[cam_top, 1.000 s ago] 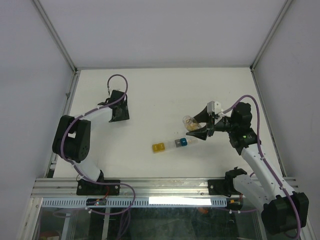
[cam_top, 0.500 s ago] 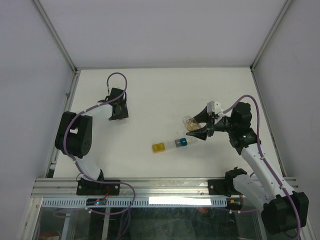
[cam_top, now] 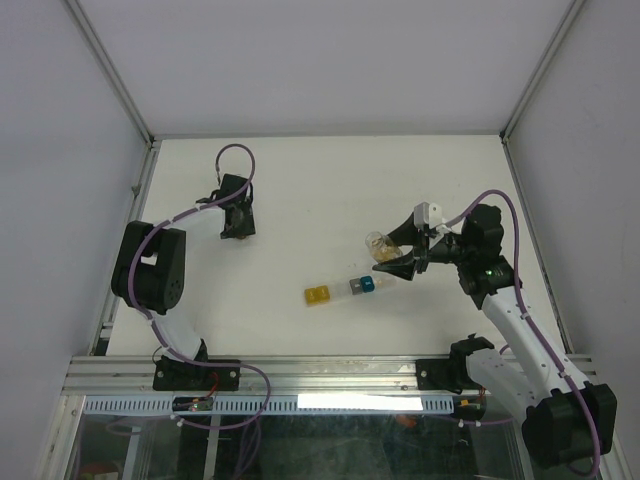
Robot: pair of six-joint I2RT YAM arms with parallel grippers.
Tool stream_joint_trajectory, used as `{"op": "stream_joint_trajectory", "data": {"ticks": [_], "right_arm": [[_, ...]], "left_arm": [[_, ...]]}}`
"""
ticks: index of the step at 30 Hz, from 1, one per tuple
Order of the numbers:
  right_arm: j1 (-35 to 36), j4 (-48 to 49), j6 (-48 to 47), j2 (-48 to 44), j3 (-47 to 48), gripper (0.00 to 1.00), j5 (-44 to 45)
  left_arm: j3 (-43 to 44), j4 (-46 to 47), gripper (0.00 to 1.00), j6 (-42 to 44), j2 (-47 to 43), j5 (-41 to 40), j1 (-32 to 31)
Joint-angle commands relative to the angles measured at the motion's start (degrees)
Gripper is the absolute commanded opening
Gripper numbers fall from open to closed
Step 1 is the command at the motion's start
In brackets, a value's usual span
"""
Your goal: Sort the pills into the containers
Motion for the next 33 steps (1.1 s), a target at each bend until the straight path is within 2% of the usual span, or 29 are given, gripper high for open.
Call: {"op": "stream_joint_trajectory", "data": {"ticks": [1,5,9,13,18,23,27,33], "right_arm": [[-0.44,0.52,-2.32,0.13,2.8,0.0,-1.29],[-0.47,-2.97,-6.22,0.58,3.35,0.0,-1.23],[-0.46,-9.79,-12.63,1.09,5.11,0.0,-1.38],[-0.47,-21.65,-21.83,1.04,8.27,0.0,-0.91],[-0.25,-34.04,-31.54,1.12,12.23,0.0,2.34],[1.85,-41.26,-35.69,1.62,14.03,0.0,6.08],[5.71,-41.03,-35.69,1.56,13.07,0.0,12.22],[8.8,-39.28,-32.48,2.88,12.94,0.0,18.1]], "left_arm": [[1.76,0.13,0.28,0.43,-1.79,5.16,0.37],[-0.34,0.76,0.26,-0.94,-7.39,12.12,-0.88],[-5.4,6.27,0.25,-3.35,-15.57,24.42,-4.24],[-11.92,20.97,0.25,-8.14,-23.8,38.66,-8.61],[-17.11,38.64,0.25,-15.86,-25.94,52.74,-14.09],[-16.6,47.06,0.25,-20.01,-24.83,58.1,-18.16],[-15.14,50.31,0.25,-21.48,-23.79,61.35,-19.8],[-13.89,50.63,0.25,-21.62,-22.43,61.56,-21.62]]}}
